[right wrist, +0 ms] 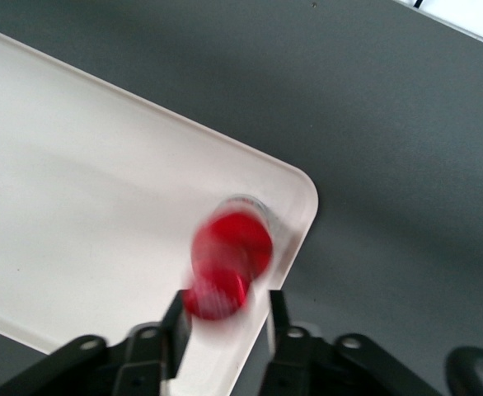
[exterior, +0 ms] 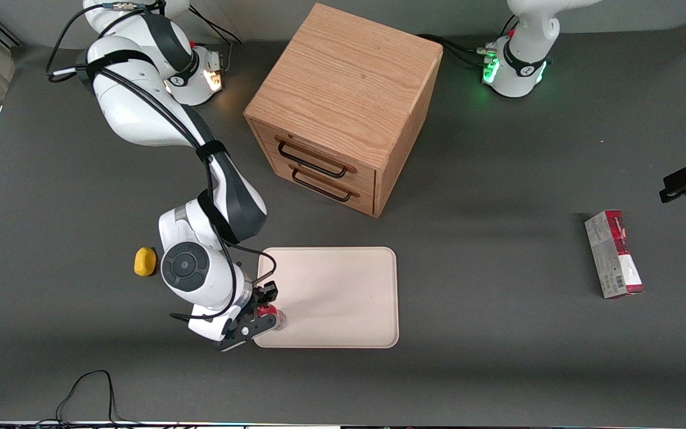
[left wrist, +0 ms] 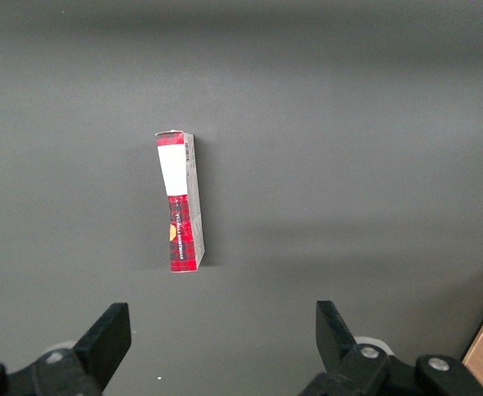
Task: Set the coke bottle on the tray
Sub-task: 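Lower the bottle onto the tray and open the right gripper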
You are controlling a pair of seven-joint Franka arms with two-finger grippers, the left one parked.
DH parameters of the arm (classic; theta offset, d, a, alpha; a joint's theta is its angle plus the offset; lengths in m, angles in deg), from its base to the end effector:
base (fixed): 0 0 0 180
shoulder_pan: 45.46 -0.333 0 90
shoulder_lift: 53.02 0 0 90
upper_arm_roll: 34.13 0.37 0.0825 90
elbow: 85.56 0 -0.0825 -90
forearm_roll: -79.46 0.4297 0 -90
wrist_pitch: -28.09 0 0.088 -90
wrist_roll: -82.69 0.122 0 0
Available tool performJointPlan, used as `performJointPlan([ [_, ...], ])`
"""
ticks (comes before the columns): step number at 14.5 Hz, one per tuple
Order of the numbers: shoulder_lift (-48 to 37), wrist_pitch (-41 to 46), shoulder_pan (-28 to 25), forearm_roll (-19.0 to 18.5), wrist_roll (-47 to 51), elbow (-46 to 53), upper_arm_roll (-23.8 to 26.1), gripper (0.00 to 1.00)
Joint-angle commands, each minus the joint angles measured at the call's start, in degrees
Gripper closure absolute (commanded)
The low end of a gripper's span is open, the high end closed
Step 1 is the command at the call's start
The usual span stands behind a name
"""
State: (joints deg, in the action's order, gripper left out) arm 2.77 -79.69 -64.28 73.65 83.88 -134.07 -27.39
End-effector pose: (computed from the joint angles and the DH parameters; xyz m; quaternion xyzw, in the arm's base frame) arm 0.8199 0.3319 0.3326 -0.9797 -0.1980 -0.0319 0.0066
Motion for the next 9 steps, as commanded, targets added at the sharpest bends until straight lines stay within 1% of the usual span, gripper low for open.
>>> performJointPlan([
  [1,-1.12,1.33,0.63,1.42,-0.84,0.62,0.03,0.00],
  [4,-5.06,7.38,0.54,1.25,1.17,-0.52,-0.41,0.00],
  [5,-6.82,10.71,0.54,1.16,1.79,-1.05,-0.50,0.00],
  [7,-11.55,16.34,0.54,0.81,3.63,-2.54,-1.37,0.00],
  [9,-17.70,20.83,0.54,0.81,3.38,-6.30,-3.04,0.00],
])
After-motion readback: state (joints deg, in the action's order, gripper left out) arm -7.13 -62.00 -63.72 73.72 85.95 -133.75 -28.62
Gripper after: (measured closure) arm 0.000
